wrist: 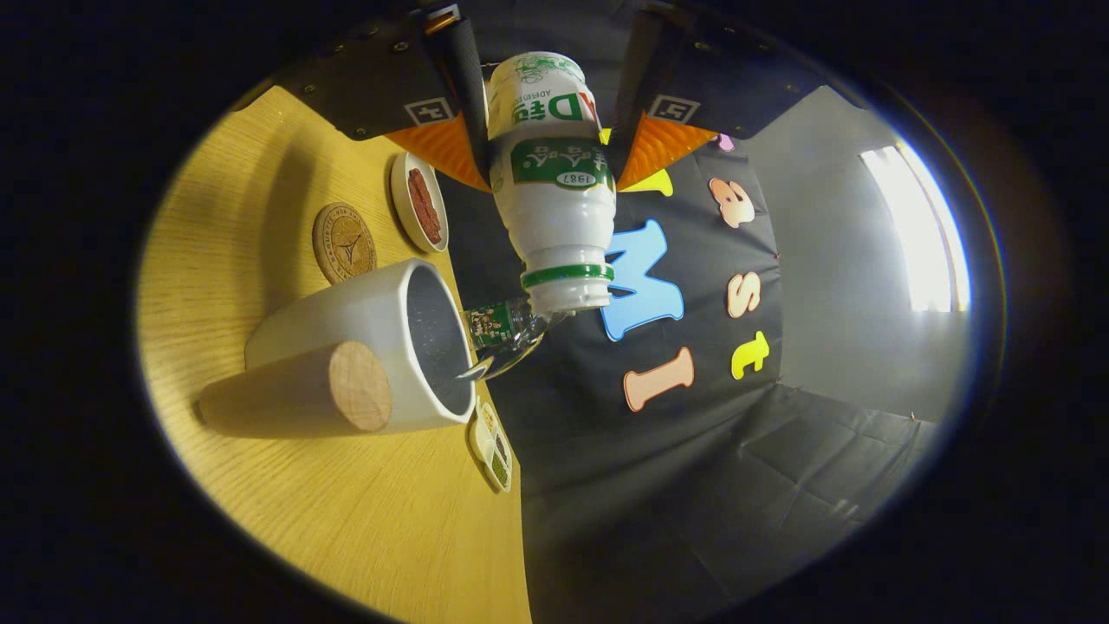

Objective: Take the bottle from table, then pour the juice into the cup, finally place the bottle on the coaster

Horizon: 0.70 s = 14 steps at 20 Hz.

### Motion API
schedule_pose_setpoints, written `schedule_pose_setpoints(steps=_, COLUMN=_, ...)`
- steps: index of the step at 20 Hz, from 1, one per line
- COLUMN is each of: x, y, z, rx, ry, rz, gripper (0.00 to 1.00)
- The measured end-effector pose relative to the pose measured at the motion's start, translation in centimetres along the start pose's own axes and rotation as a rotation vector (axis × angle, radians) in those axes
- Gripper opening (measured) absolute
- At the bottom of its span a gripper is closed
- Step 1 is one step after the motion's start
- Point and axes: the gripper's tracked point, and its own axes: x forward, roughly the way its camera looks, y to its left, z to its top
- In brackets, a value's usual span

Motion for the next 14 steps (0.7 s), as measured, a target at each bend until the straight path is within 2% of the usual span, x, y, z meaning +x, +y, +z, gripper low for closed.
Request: schedule_pose_setpoints(steps=14, x=0.32, y=-0.04, z=-0.89, rx=0.024, ry=0.015, rz=0.012, gripper=0.66)
